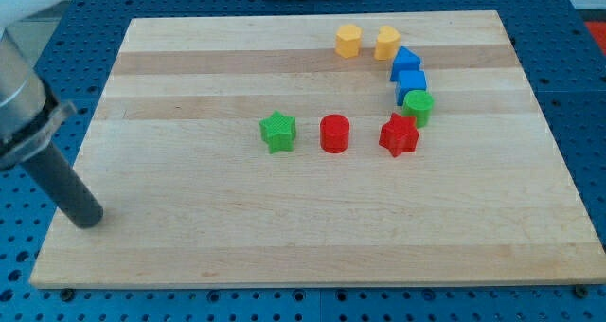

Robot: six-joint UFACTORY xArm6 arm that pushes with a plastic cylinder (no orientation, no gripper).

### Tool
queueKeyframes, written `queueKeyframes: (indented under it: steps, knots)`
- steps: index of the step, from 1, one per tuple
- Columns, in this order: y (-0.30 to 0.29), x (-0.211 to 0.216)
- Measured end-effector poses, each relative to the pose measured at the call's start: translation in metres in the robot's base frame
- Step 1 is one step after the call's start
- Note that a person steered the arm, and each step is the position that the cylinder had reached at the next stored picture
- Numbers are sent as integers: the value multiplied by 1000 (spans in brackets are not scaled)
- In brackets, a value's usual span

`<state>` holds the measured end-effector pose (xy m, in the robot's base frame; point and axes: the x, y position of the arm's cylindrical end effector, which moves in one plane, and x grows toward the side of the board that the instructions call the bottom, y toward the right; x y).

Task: Point at the green star

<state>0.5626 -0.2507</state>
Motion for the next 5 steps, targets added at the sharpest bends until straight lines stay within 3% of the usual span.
queueKeyframes:
  steps: [2,5]
  knots:
    - [109,-19]
    - [175,-107]
